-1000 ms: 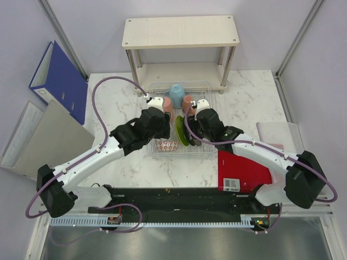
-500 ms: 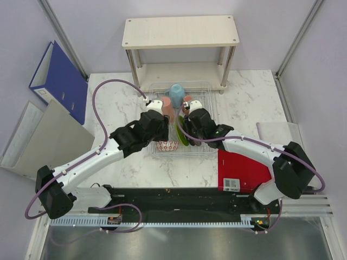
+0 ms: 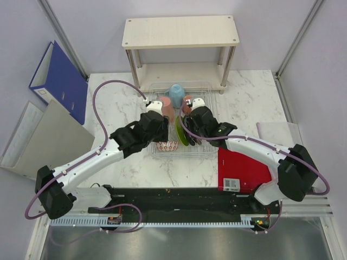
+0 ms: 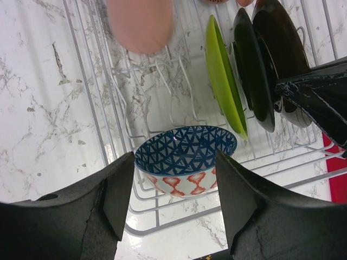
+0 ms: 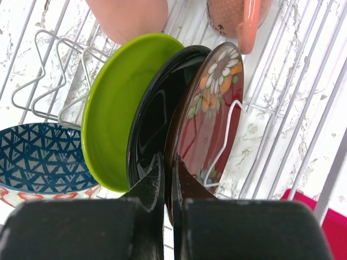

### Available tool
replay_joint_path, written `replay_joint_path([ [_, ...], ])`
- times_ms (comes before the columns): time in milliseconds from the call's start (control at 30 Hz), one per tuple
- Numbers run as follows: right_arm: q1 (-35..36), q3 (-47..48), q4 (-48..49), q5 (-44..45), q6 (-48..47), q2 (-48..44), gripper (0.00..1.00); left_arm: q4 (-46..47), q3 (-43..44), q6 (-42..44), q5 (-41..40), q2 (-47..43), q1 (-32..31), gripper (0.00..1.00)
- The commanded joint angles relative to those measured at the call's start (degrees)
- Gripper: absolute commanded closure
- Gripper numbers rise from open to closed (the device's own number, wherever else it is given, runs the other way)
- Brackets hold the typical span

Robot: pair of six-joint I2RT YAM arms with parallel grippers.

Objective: Unload the mixed dishes from the dish rack
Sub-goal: Pick up the plate from the dish rack.

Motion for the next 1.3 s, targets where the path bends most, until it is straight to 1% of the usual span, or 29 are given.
replay_joint_path([
  [0,-0.4,5.2,-3.3,-0.2,-3.1,-4.9,1.00,1.8,0.3,-1.6,-0.8,-1.6,-0.1,0.32],
  [167,-0.3,8.1,-7.4,-1.3,-5.7,-7.7,1.00,1.9,0.7,-1.7,-0.3,-1.5,-0.1,0.32],
  [333,-0.2,12.1,-10.2,-0.3,-7.6,-10.1,1.00,1.8,1.4,-1.6,0.0,-1.6,-0.2,0.32],
  [433,0.1,13.9,-11.9,-1.1,-9.4,-11.1,1.00,1.7,1.6,-1.7,-0.2,-1.9,-0.2,0.32],
  [467,0.2,14.0,-12.1,-1.1,-11.4,-11.7,1.00,1.8,1.6,-1.8,-0.2,-2.1,-0.2,0.32],
  [567,2.6,12.8,-10.9,2.6,-14.8,-13.1,1.00,1.4,1.8,-2.3,-1.0,-2.2,-0.1,0.31],
  [600,4.4,11.1,-10.1,7.3,-17.1,-13.6,1.00,0.9,2.1,-2.6,-1.4,-2.3,-0.2,0.30],
  [633,5.2,9.9,-9.1,9.8,-18.4,-14.3,1.00,0.7,2.5,-2.7,-1.6,-2.5,-0.1,0.29],
  [667,6.1,8.8,-6.8,12.5,-20.4,-15.5,1.00,0.5,2.8,-3.2,-2.5,-2.7,-0.1,0.29],
  [700,7.8,5.8,-5.6,15.4,-24.5,-16.1,1.00,0.0,3.4,-3.3,-2.8,-2.9,0.0,0.29],
  [733,8.7,4.1,-4.1,19.8,-26.9,-16.7,1.00,0.0,3.7,-3.5,-3.0,-3.1,0.0,0.28],
  [767,9.6,2.3,-0.5,22.5,-30.0,-17.9,1.00,-0.1,3.9,-3.6,-3.0,-3.2,-0.1,0.28],
  [800,11.8,-2.0,2.0,24.6,-33.0,-18.6,1.00,-0.3,4.3,-3.7,-3.0,-3.4,0.0,0.28],
  [833,13.2,-4.6,4.7,29.8,-39.8,-19.3,1.00,-0.3,4.5,-3.7,-2.5,-3.5,0.0,0.28],
  [867,15.5,-7.2,11.1,32.2,-43.6,-20.1,1.00,-0.4,4.8,-3.5,-2.2,-3.4,0.0,0.28],
  [900,16.8,-12.7,15.1,34.3,-47.4,-20.4,1.00,-0.5,5.3,-3.3,-1.8,-3.4,0.2,0.28],
  [933,17.9,-15.1,22.3,38.4,-55.1,-20.7,1.00,-0.9,5.5,-3.2,-1.5,-3.6,0.1,0.28],
  [1033,21.5,-21.4,30.4,38.6,-63.5,-22.4,1.00,-1.2,5.3,-2.8,-0.9,-4.1,0.4,0.28],
  [1167,27.3,-27.2,35.8,35.1,-69.4,-27.0,1.00,-1.1,5.2,-0.7,1.9,-4.5,0.4,0.26],
  [1233,29.4,-28.9,38.5,34.7,-71.1,-28.1,1.00,-0.8,4.9,0.2,4.1,-4.6,0.5,0.25],
  [1267,31.6,-30.0,39.0,34.9,-72.6,-28.7,1.00,-0.1,4.4,1.5,5.0,-4.9,0.5,0.24],
])
